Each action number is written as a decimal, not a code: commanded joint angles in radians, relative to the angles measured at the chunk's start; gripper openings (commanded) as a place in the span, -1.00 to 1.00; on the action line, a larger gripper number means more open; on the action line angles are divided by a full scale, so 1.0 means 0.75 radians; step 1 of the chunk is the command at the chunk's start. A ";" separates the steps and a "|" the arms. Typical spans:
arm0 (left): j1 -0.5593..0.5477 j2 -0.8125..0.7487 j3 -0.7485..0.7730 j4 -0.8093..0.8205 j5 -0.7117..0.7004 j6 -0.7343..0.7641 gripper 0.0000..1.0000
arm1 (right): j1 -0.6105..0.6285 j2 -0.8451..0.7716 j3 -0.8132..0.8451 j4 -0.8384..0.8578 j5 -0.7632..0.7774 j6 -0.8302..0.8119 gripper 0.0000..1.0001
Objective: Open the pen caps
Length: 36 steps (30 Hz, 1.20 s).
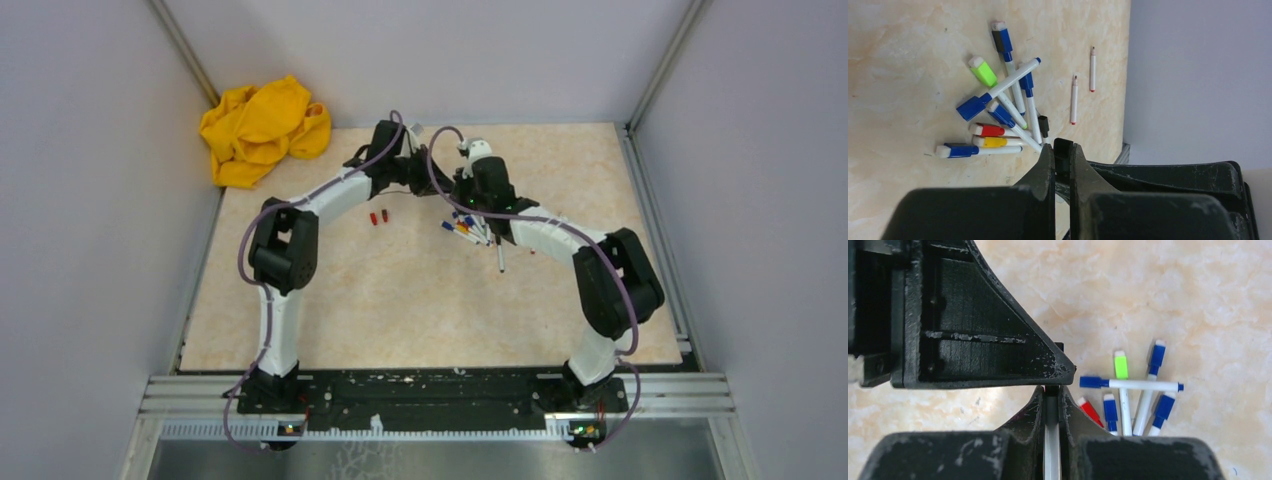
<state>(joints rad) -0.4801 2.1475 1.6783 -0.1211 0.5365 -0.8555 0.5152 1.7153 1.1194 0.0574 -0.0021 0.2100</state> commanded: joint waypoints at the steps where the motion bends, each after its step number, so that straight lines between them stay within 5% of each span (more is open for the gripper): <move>1: 0.197 0.074 0.178 0.065 -0.115 -0.018 -1.00 | 0.033 -0.109 -0.131 -0.060 -0.054 0.024 -1.00; 12: 0.304 0.217 0.453 -0.153 -0.212 0.120 -1.00 | 0.035 -0.224 -0.242 -0.056 0.037 0.078 -1.00; 24: 0.129 -0.041 0.024 -0.395 -0.756 0.429 -1.00 | -0.101 -0.241 -0.095 -0.298 0.436 0.043 -1.00; 36: 0.040 -0.041 -0.065 -0.481 -0.934 0.431 -0.97 | -0.160 -0.124 -0.089 -0.320 0.532 0.056 -1.00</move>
<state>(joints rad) -0.4355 2.1391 1.6352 -0.4492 -0.1059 -0.5472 0.4065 1.5887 1.0103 -0.1806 0.3515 0.2401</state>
